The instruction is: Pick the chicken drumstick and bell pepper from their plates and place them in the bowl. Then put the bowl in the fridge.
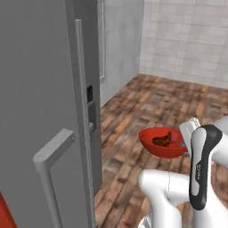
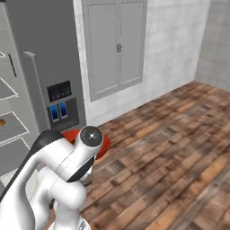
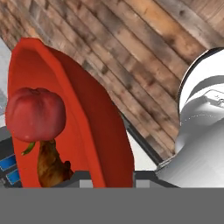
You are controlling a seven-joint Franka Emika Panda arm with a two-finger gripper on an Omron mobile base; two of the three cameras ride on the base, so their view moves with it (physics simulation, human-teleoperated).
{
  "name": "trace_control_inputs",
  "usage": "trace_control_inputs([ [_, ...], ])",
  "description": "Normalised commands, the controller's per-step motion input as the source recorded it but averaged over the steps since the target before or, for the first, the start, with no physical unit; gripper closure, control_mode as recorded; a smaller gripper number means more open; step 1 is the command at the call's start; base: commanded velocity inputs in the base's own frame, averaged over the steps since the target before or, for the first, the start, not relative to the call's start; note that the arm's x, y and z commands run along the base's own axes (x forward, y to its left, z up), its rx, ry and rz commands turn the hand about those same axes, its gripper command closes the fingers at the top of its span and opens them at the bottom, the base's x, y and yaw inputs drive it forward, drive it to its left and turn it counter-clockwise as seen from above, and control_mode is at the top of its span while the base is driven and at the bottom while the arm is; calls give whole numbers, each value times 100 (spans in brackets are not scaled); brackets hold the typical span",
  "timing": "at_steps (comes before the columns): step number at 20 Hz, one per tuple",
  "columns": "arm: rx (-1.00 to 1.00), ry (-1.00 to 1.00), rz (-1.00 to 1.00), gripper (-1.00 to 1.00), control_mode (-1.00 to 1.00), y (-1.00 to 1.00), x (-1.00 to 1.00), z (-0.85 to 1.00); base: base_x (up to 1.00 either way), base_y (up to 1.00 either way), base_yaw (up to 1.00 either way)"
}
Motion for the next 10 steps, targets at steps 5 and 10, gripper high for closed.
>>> trace_control_inputs([
  [5, 0, 0, 0, 100, 100, 0, 0, 0, 58, 0, 54],
  [10, 0, 0, 0, 100, 100, 0, 0, 0, 53, -3, 57],
])
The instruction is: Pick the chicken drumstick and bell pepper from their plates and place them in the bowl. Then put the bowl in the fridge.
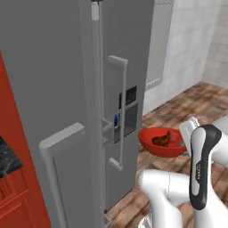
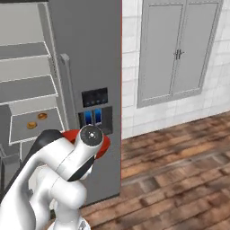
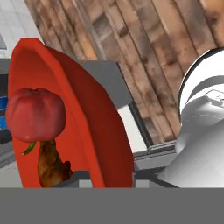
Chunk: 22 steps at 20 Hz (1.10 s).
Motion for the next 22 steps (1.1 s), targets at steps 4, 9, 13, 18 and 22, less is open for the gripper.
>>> trace_control_inputs([
  [4, 0, 0, 0, 100, 100, 0, 0, 0, 39, -12, 69],
  [9, 0, 0, 0, 100, 100, 0, 0, 0, 39, -23, 65],
  [13, 0, 0, 0, 100, 100, 0, 0, 0, 40, -36, 56],
  [18, 0, 0, 0, 100, 100, 0, 0, 0, 24, -47, 46],
  [22, 0, 0, 0, 100, 100, 0, 0, 0, 28, -45, 39],
])
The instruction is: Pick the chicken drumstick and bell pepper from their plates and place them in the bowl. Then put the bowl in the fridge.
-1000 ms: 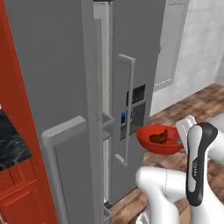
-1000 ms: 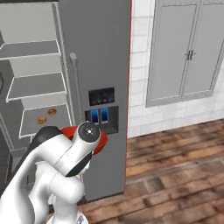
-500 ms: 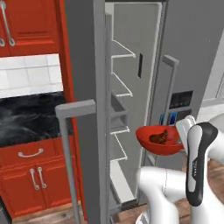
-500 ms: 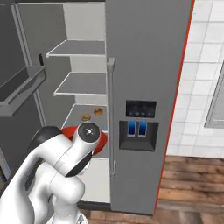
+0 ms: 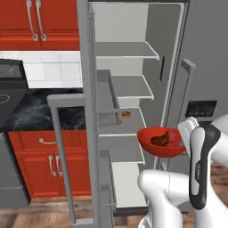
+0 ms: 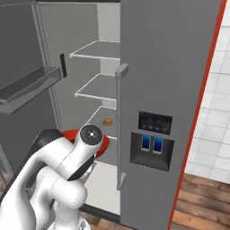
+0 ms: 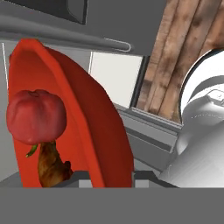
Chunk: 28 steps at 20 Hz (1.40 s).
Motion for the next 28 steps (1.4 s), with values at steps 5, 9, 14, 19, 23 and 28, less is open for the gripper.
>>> trace_control_inputs([
  [5, 0, 0, 0, 100, 100, 0, 0, 0, 38, -41, 24],
  [9, 0, 0, 0, 100, 100, 0, 0, 0, 30, -12, 11],
  [14, 0, 0, 0, 100, 100, 0, 0, 0, 13, 1, 3],
  [19, 0, 0, 0, 100, 100, 0, 0, 0, 40, 0, 0],
  [23, 0, 0, 0, 100, 100, 0, 0, 0, 45, 17, 0],
  [28, 0, 0, 0, 100, 100, 0, 0, 0, 13, 23, 0],
])
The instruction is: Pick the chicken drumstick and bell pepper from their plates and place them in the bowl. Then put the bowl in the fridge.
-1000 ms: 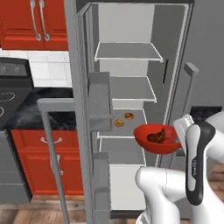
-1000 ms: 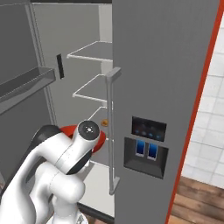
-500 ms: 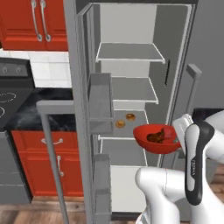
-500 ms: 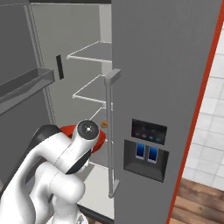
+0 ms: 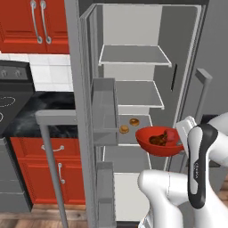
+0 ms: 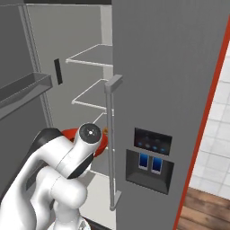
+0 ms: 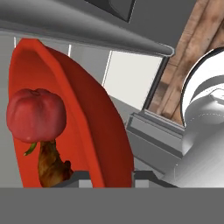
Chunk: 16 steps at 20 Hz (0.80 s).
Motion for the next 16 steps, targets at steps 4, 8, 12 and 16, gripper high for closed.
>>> trace_control_inputs([
  [4, 0, 0, 0, 100, 100, 0, 0, 0, 13, 20, 0],
  [8, 0, 0, 0, 100, 100, 0, 0, 0, 27, 20, 0],
  [12, 0, 0, 0, 100, 100, 0, 0, 0, 32, 22, 0],
  [16, 0, 0, 0, 100, 100, 0, 0, 0, 0, 0, 4],
])
